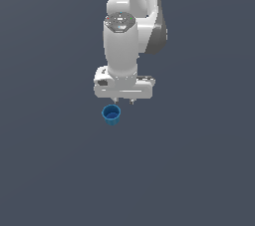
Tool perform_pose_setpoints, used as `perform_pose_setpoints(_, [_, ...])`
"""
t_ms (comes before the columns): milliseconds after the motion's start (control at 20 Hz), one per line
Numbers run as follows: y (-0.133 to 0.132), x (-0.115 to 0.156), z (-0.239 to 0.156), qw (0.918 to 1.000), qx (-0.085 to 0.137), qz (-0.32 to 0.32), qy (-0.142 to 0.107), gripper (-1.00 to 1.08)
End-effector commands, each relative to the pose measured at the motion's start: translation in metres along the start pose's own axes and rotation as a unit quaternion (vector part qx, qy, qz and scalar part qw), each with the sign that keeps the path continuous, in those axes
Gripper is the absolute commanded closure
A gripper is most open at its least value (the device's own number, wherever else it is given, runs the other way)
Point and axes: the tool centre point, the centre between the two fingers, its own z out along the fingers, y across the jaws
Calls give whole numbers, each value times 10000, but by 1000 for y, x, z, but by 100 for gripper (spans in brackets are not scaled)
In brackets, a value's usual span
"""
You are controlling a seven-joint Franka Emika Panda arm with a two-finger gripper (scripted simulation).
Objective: Pick up the object and move it to a goal position.
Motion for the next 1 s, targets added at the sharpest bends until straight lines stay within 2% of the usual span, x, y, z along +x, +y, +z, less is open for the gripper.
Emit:
perform_pose_setpoints(0, [1,0,1,10000,5,35,-15,-20])
perform_pose_setpoints(300, [5,2,7,9992,59,372,-153,-20])
perform_pose_setpoints(550, [12,5,18,9951,136,900,-375,-20])
perform_pose_setpoints(750, [19,7,29,9867,210,1484,-630,-20])
perform_pose_setpoints(950, [27,9,44,9709,280,2182,-948,-20])
